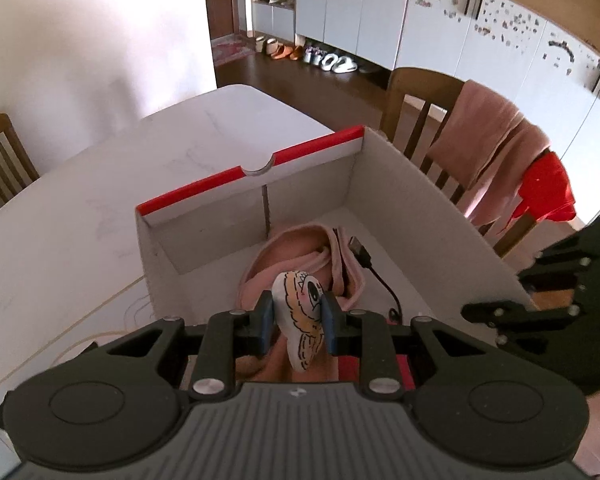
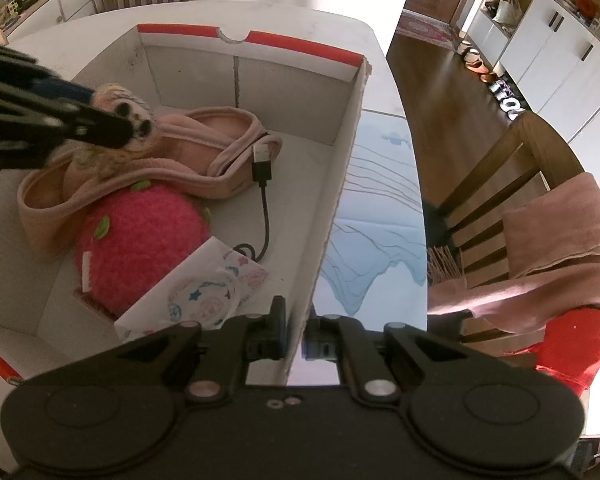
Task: Organize objects
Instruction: 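Carry the cartoon plush with the left gripper into the box and release, then return the left gripper to the pile and grasp the white USB cable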
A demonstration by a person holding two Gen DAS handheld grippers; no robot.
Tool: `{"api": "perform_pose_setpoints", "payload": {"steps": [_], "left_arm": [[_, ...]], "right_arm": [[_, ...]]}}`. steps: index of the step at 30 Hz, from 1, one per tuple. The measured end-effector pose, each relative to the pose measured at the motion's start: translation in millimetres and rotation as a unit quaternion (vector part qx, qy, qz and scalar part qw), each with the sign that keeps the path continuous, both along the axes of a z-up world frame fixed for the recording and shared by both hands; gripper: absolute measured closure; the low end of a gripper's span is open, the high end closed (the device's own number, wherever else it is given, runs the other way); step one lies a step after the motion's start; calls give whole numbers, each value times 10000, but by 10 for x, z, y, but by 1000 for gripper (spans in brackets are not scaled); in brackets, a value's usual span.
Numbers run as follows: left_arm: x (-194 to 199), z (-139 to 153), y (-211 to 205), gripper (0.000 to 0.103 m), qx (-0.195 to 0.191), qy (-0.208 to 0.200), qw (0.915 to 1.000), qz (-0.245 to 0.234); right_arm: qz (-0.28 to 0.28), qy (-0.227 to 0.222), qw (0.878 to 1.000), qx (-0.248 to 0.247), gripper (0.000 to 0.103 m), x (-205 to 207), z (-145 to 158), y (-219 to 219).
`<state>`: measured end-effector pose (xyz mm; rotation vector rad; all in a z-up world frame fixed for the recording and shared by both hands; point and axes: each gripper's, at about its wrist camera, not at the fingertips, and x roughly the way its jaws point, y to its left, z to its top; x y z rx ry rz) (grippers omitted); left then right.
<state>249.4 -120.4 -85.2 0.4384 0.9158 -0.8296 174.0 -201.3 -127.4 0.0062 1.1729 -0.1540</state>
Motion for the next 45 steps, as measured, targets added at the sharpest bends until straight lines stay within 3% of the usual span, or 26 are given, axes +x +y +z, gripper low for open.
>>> {"api": "perform_pose_setpoints", "payload": {"steps": [10,20,24,26,27,28,37,42,45], "left_arm": [[99,-210,-162,79,423,-23,9991,-38],[127,-192,-28,72,280,148,9994,149],[119,-98,60,71,25,266,9992,296],[80,-19,99,55,-96,242,9992,301],[51,30,134,40,-191,207,9992,299],[17,82,168,36,-287,171,9990,298],[-185,470,586,35,-914,194,9944,500],[-182,611,990,20,-1138,163,9888,955],[-133,636,1281,17,-1147,149,9843,1333]], "right_arm": [[-3,17,10000,40,98,8,-11,-12],[8,37,10000,41,98,15,-33,-11],[30,48,10000,24,98,21,-36,-14],[31,52,10000,14,98,24,-38,-11],[33,52,10000,10,98,25,-39,-10],[32,54,10000,9,98,25,-41,-10],[59,77,9999,-40,98,31,-30,3],[68,92,9999,-65,97,35,-31,12],[62,91,9999,-71,97,33,-29,14]]}}
